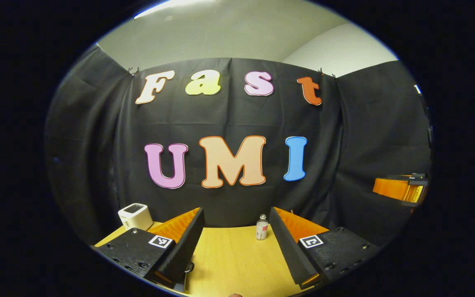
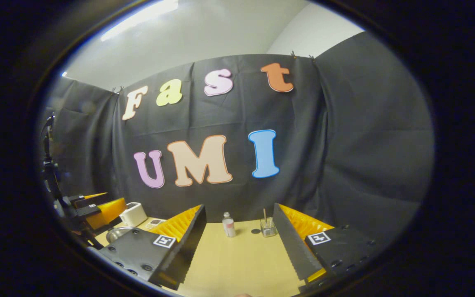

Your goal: First push the handle of the pot to place it horizontally, then grasp the pot with both hands and set it on the induction cooktop.

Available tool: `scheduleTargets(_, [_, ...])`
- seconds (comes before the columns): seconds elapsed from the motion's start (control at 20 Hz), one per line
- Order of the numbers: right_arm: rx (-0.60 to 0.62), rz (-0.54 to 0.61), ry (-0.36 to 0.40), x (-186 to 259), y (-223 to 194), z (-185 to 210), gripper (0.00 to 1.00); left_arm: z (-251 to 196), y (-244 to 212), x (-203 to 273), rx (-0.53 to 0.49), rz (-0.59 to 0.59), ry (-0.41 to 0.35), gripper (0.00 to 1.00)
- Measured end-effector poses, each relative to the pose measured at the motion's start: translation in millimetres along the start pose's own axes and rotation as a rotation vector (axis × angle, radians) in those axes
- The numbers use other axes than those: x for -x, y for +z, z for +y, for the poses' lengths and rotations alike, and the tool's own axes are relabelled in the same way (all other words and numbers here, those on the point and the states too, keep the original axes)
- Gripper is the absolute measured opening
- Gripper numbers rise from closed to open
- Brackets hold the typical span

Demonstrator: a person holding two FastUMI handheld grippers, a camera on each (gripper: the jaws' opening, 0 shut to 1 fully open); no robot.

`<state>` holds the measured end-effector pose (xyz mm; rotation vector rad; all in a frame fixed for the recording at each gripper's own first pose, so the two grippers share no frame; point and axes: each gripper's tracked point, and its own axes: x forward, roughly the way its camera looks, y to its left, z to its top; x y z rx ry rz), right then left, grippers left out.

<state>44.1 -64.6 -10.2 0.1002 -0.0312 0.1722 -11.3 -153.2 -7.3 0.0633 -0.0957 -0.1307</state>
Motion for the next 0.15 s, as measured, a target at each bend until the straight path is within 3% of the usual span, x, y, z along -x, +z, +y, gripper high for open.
scheduleTargets(0.15, [0.005,-0.013,0.006,-2.5,2.9,-0.9,0.92,-7.2,3.7,-0.5,-0.020,-0.021,-0.019,0.96])
